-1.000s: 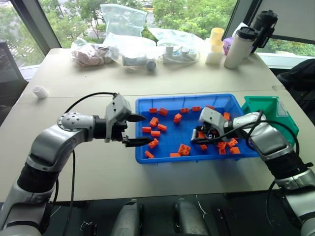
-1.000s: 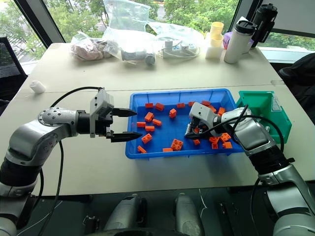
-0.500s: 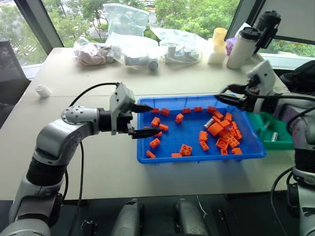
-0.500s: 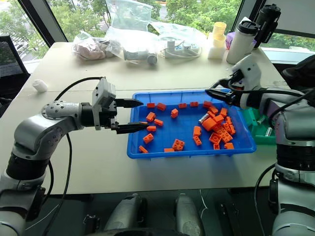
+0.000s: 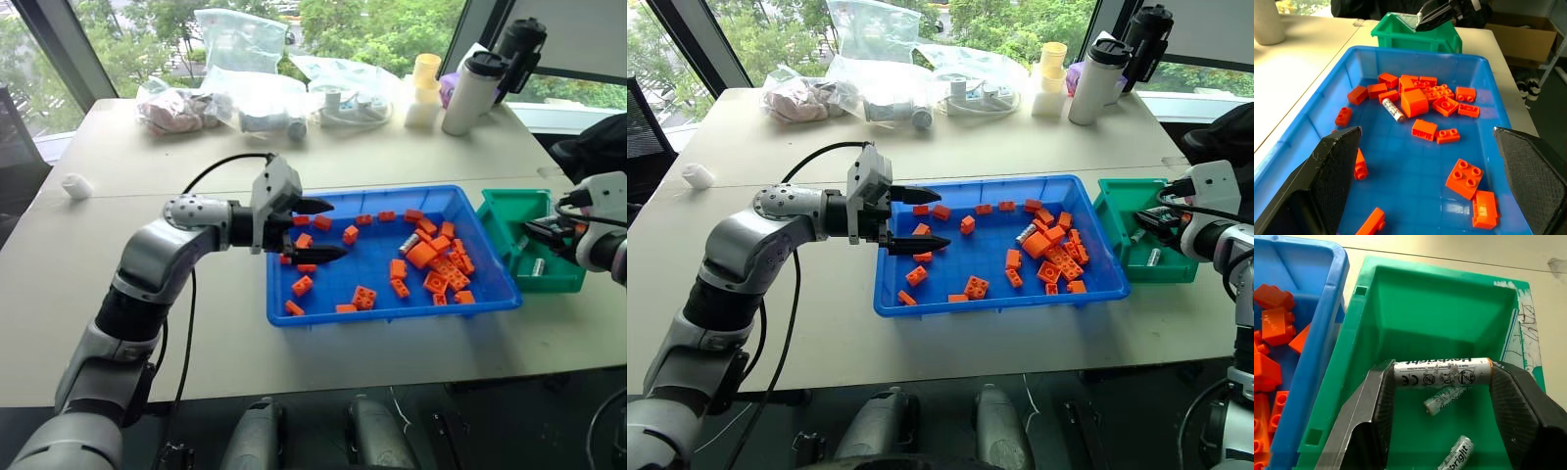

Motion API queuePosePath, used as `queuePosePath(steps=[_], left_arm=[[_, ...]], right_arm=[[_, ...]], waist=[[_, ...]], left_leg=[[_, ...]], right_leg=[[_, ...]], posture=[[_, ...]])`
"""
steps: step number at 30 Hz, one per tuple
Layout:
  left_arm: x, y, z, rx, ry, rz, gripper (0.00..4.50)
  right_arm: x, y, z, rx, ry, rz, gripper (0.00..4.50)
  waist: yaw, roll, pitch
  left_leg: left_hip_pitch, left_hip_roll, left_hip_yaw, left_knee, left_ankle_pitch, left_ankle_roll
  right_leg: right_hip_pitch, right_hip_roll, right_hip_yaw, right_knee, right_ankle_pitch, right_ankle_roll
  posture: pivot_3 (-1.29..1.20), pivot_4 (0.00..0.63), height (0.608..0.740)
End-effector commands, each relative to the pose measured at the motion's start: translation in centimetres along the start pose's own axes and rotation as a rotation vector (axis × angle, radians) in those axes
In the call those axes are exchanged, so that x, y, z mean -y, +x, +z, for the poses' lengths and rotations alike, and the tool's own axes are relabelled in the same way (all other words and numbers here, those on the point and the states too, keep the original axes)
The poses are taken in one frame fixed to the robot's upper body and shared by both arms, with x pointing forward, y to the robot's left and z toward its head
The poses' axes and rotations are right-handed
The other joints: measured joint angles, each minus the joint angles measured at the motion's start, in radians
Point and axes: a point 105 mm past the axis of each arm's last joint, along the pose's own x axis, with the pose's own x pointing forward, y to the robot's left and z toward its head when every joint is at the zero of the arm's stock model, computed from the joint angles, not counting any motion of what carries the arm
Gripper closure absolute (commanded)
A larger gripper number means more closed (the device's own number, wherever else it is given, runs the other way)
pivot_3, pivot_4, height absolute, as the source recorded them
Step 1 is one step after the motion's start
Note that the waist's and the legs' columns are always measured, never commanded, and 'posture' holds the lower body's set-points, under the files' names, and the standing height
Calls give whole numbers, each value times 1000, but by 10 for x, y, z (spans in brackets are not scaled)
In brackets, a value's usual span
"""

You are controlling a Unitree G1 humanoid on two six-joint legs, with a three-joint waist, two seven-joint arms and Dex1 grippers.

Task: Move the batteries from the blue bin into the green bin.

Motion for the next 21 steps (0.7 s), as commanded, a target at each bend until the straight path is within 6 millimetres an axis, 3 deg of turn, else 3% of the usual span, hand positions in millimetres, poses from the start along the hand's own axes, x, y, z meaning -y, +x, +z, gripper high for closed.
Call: queuePosePath(steps=[1, 2, 6, 8, 11, 14, 18, 21], left_arm=[[-1, -5, 8, 19, 47, 11, 0], [-1, -6, 7, 17, 46, 13, 0], [-2, -10, 4, 7, 40, 29, 0], [-3, -13, 3, 3, 37, 36, 0], [-2, -15, 3, -2, 32, 35, 0], [0, -18, 1, -11, 25, 26, 0], [4, -24, -2, -43, 20, 15, 0], [5, -25, -3, -53, 21, 17, 0]], right_arm=[[14, -3, 9, 40, 8, -67, 461], [13, -3, 9, 41, 9, -61, 62], [15, -2, 20, 78, -12, -77, 62], [14, -6, 42, 162, -70, -78, 62], [-10, -9, 66, 257, -65, 45, 62], [-53, -6, 71, 275, -109, 247, 62], [-100, 9, 57, 208, -162, 423, 62], [-124, 22, 37, 105, -253, 503, 62]], waist=[[3, 0, 0], [3, 0, 0], [4, 0, 0], [4, 0, 0], [1, 0, 0], [0, 0, 0], [1, 0, 0], [7, 0, 0]], left_leg=[[0, 0, 0, 0, 0, 0], [0, 0, 0, 0, 0, 0], [0, 0, 0, 0, 0, 0], [0, 0, 0, 0, 0, 0], [0, 0, 0, 0, 0, 0], [0, 1, -1, 0, 0, 0], [0, 1, -1, 0, 0, 0], [0, 0, -1, 0, 0, 0]], right_leg=[[0, 0, 0, 0, 0, 0], [0, 0, 0, 0, 0, 0], [0, 0, 0, 0, 0, 0], [0, 0, 0, 0, 0, 0], [0, 0, 0, 0, 0, 0], [0, 1, 0, 0, 0, 0], [0, 1, 0, 0, 0, 0], [0, 0, 0, 0, 0, 0]], posture=[[0, 150, 740], [0, 150, 740], [0, 150, 740], [0, 150, 740], [0, 150, 740], [0, 150, 740], [0, 150, 740], [0, 150, 740]])
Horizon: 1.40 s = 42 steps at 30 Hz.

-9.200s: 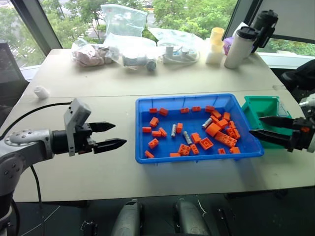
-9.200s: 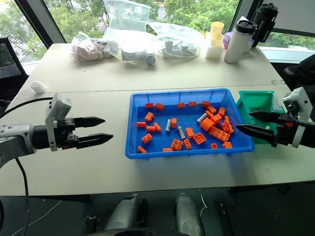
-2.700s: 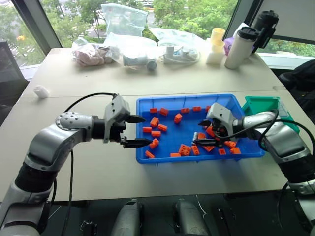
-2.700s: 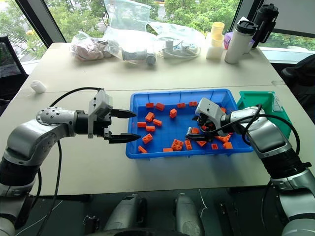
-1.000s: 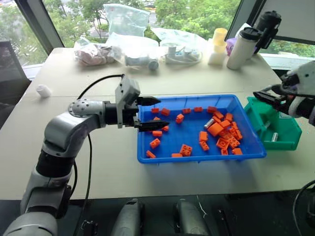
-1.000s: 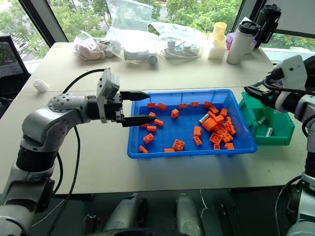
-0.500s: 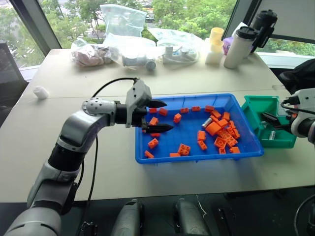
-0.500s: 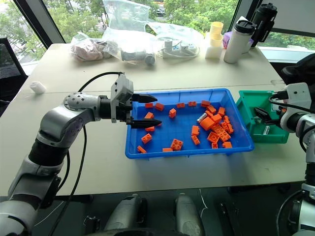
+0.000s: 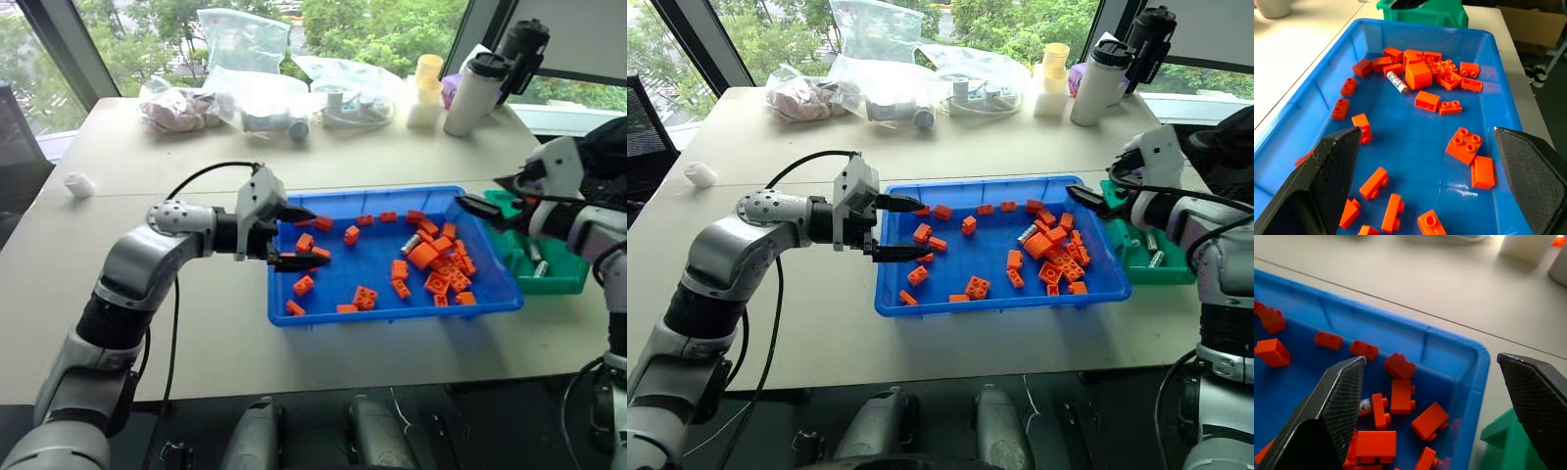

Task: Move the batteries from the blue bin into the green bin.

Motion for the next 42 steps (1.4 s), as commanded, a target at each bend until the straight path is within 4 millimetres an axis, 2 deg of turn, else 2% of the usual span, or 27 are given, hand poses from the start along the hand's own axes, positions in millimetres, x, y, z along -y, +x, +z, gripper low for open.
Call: queuePosePath(steps=[1, 5, 10, 15, 24, 27, 33, 36, 38, 42], left_arm=[[4, -5, 9, 17, 35, -1, 0], [5, -7, 8, 13, 34, 10, 0], [6, -8, 3, 5, 28, 26, 0], [7, -7, 3, 8, 28, 33, 0], [7, -5, 2, 12, 24, 46, 0], [6, -5, 2, 14, 24, 50, 0], [4, -3, 4, 17, 28, 49, 0], [4, -3, 5, 20, 33, 58, 0], [4, -4, 5, 20, 33, 65, 0], [4, -7, 4, 16, 25, 76, 0]], right_arm=[[-17, 15, -4, -78, -106, 82, 62], [-23, 23, -7, -140, -224, 147, 62], [-8, 32, -8, -240, -509, 164, 62], [-12, 34, -14, -317, -674, 282, 62], [-26, 37, -19, -363, -834, 483, 62], [-25, 46, -18, -361, -935, 501, 62], [-25, 64, -31, -450, -988, 596, 62], [-23, 72, -38, -517, -981, 614, 928], [-23, 72, -41, -541, -978, 643, 1858], [-29, 75, -38, -510, -942, 673, 4018]], waist=[[1, 0, 0], [0, 0, 0], [-3, 0, 0], [-3, 0, 0], [-1, 0, 0], [-3, 0, 0], [-4, 0, 0], [-7, 0, 0], [-7, 0, 0], [-8, 0, 0]], left_leg=[[0, 0, 0, 0, 0, 0], [-1, -1, 0, 0, 0, 0], [0, -1, 0, 0, 0, 0], [0, 0, 0, 0, 0, 0], [0, 0, 0, 0, 0, 0], [0, 0, 0, 0, 0, 0], [0, -1, 0, 0, 0, -1], [0, -1, 0, 0, 1, -2], [1, -1, 0, 0, 1, -2], [2, -1, 0, 0, 1, -2]], right_leg=[[0, 0, 0, 0, 0, 0], [0, -1, 0, 0, 0, 0], [-1, -1, 0, -1, 0, 0], [-1, 0, 0, 0, 0, 0], [-1, -1, -1, 0, 0, 0], [-1, -1, -1, 0, 0, 0], [-1, -1, -1, 0, 0, 0], [0, -1, -1, 0, 0, 0], [1, -1, -1, 0, 0, 0], [1, -1, -1, 0, 0, 0]], posture=[[0, 150, 740], [0, 150, 740], [0, 150, 740], [0, 150, 740], [0, 150, 740], [0, 150, 740], [0, 150, 740], [0, 150, 740], [0, 150, 740], [0, 150, 740]])
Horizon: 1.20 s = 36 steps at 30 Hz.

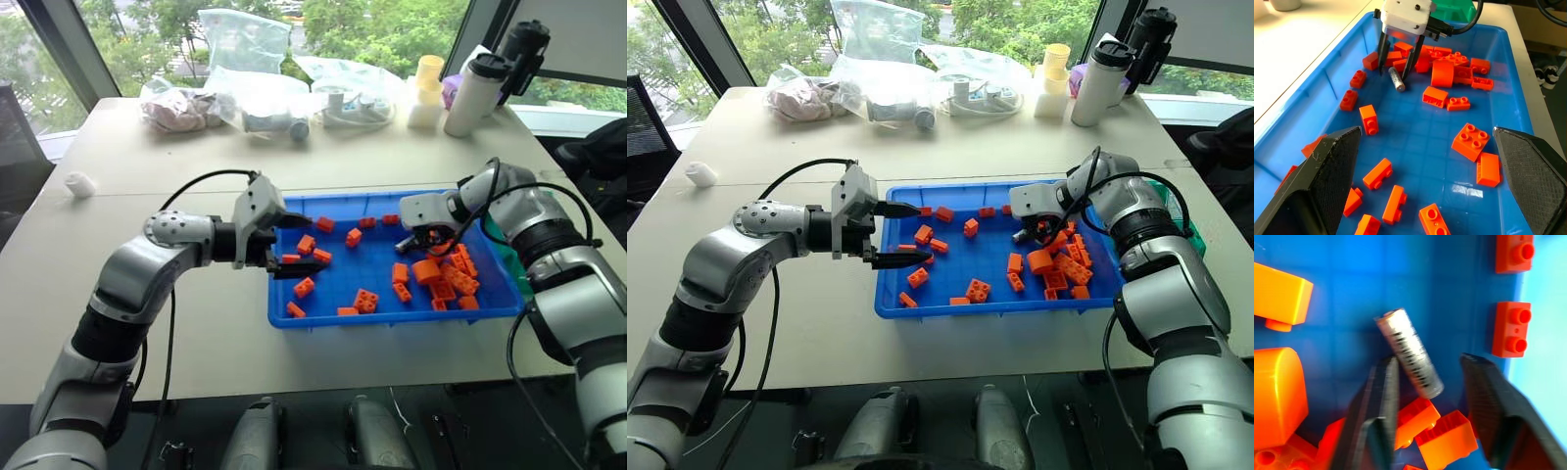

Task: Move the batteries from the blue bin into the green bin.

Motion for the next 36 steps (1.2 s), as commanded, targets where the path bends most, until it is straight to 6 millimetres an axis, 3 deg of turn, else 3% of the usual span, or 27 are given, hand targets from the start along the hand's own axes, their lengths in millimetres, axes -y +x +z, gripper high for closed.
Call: queuePosePath(steps=[1, 8, 13, 15, 17, 19, 20, 23, 25, 29, 36], left_arm=[[0, -7, 10, 22, 36, 20, 0], [0, -7, 10, 16, 37, 12, 0], [-6, -4, 17, 54, 48, 30, 0], [-7, -3, 20, 69, 43, 33, 0], [-6, -1, 24, 94, 41, 29, 0], [-6, 2, 32, 133, 39, 22, 0], [-5, 4, 33, 144, 40, 13, 0], [-1, 10, 35, 158, 33, -24, 0], [-1, 14, 34, 155, 38, -43, 0], [2, 20, 32, 148, 41, -86, 0], [1, 24, 31, 158, 33, -98, 0]], right_arm=[[-6, 7, 0, 21, 27, 43, 4474], [11, -11, 9, 126, 87, -72, 4498], [42, -67, 13, 358, 292, -353, 4498], [45, -85, 10, 414, 354, -427, 4498], [44, -113, -5, 481, 469, -579, 4498], [27, -147, -42, 487, 647, -802, 4498], [17, -154, -54, 469, 711, -868, 4498], [-15, -158, -83, 382, 874, -987, 4498], [-29, -158, -90, 325, 917, -1026, 4498], [-40, -158, -94, 265, 956, -1039, 4498], [-49, -151, -106, 218, 1043, -1021, 4498]], waist=[[-1, 0, 0], [-2, 0, 0], [5, 1, 1], [8, 1, 1], [10, 1, 1], [25, 1, 0], [33, 1, 0], [31, 1, 0], [23, 1, 0], [-3, 3, 0], [5, 3, 0]], left_leg=[[0, 0, 0, 0, 0, 0], [1, 0, 0, 0, 0, 0], [-1, -1, 0, 0, 0, 0], [-2, -1, 0, 0, 0, 0], [-2, -1, 0, -1, 0, 0], [-3, -1, -2, -1, 0, 0], [-3, -2, -3, -1, 0, 0], [-4, -3, -2, -1, 0, 0], [-3, -3, 1, -1, 0, 0], [0, -2, 2, -1, 0, 1], [0, 0, 1, -1, 0, 1]], right_leg=[[0, 0, 0, 0, 0, 0], [0, 0, 0, 0, 0, 0], [-2, -1, 0, 1, 0, 0], [-3, -2, 0, 1, 0, 0], [-3, -2, 0, 0, 0, 0], [-2, -5, -1, -1, 0, 0], [-1, -6, -2, -2, 0, 0], [-1, -7, -2, -2, 0, 0], [-1, -6, -1, -1, 0, 0], [-1, -2, 2, 2, 0, 0], [-1, 1, 2, 2, 0, 0]], posture=[[0, 150, 740], [0, 150, 740], [0, 150, 740], [0, 150, 740], [0, 150, 740], [0, 150, 740], [0, 150, 740], [0, 150, 740], [0, 150, 740], [0, 150, 740], [0, 150, 740]])
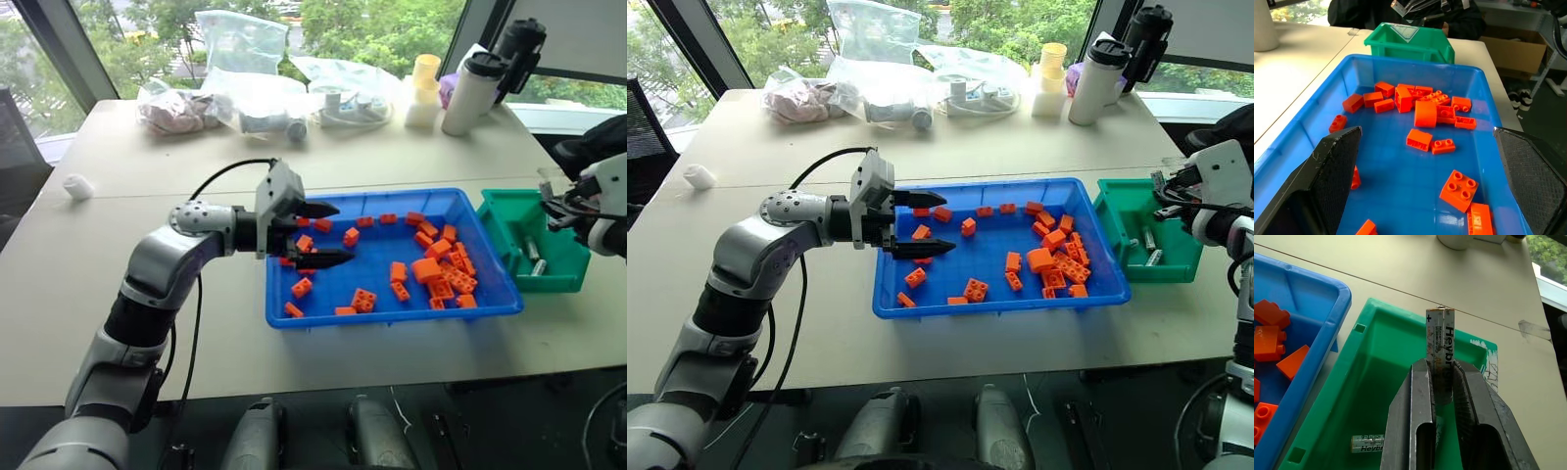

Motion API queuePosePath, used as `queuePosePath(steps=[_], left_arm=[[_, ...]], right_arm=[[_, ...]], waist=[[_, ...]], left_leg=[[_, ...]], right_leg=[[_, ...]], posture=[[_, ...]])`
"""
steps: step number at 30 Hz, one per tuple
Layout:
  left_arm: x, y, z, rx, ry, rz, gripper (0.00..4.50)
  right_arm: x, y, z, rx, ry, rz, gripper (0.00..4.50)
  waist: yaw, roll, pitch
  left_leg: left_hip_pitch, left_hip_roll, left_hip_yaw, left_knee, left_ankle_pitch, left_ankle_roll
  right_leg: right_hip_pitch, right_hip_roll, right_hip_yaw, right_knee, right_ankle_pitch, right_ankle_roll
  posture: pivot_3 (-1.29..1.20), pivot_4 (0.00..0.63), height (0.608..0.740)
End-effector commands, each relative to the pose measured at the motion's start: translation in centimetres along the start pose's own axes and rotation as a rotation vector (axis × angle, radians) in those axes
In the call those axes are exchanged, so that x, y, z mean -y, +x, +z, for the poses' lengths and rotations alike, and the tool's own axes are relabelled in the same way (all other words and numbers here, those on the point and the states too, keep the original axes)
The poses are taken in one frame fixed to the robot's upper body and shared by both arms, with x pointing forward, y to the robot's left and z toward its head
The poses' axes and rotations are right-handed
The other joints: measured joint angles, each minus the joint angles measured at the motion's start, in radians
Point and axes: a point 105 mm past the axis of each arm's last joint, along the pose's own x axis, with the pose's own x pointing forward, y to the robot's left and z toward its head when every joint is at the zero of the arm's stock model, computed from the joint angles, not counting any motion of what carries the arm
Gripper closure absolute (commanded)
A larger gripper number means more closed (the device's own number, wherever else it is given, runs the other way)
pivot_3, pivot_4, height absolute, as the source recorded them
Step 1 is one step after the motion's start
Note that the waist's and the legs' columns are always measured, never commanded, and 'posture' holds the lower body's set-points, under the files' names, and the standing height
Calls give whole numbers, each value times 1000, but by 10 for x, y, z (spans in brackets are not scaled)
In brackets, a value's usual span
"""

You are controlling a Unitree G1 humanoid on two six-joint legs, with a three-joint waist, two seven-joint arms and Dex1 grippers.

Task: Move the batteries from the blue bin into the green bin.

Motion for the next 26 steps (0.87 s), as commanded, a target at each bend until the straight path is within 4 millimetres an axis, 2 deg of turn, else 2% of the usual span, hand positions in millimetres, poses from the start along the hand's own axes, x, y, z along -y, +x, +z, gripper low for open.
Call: queuePosePath(steps=[1, 5, 8, 13, 15, 17, 19, 21, 26], left_arm=[[0, 1, 11, 35, 44, -5, 0], [-2, -1, 11, 41, 37, 12, 0], [-7, -6, 10, 41, 30, 44, 0], [-16, -21, 9, 32, 24, 100, 0], [-19, -33, 10, 38, 3, 128, 0], [-20, -51, 10, 38, -28, 166, 0], [-18, -63, 10, 33, -53, 186, 0], [-14, -77, 8, 3, -77, 204, 0], [-7, -101, 4, -27, -122, 286, 0]], right_arm=[[6, -4, 9, 32, 8, -21, 3998], [6, -2, 3, -12, -26, -24, 2064], [13, -1, 9, -2, -43, -60, 572], [17, -4, 35, 109, -62, -70, 572], [2, -7, 55, 237, -22, 10, 572], [-33, -16, 66, 331, 51, 210, 572], [-56, -24, 65, 349, 95, 330, 572], [-70, -27, 57, 322, 95, 379, 572], [-87, -25, 45, 319, 173, 397, 572]], waist=[[0, 0, 0], [2, 0, 0], [2, 0, 0], [-3, 0, 0], [-4, 0, 0], [-6, 0, 0], [-3, 0, 0], [2, 0, 0], [6, -1, 0]], left_leg=[[0, 0, 0, 0, 0, 0], [0, 0, 0, 0, 0, 0], [0, 0, 0, 0, 0, 0], [0, 0, 0, 0, 0, 0], [0, 1, 0, 0, 0, 0], [0, 1, -1, -1, 0, 0], [0, 3, -1, -1, 0, 0], [-1, 3, -2, -1, 0, 0], [-2, -1, -3, 1, 0, 0]], right_leg=[[0, 0, 0, 0, 0, 0], [0, 0, 0, 0, 0, 0], [0, 0, 0, 0, 0, 0], [0, 0, 0, 0, 0, 0], [0, 1, 0, 0, 0, 0], [-1, 1, 0, 0, 0, 0], [-1, 2, 0, 0, 0, 0], [-1, 2, -1, 0, 0, 0], [1, -3, -1, -1, 0, 0]], posture=[[0, 150, 740], [0, 150, 740], [0, 150, 740], [0, 150, 740], [0, 150, 740], [0, 150, 740], [0, 150, 740], [0, 150, 740], [0, 150, 740]])
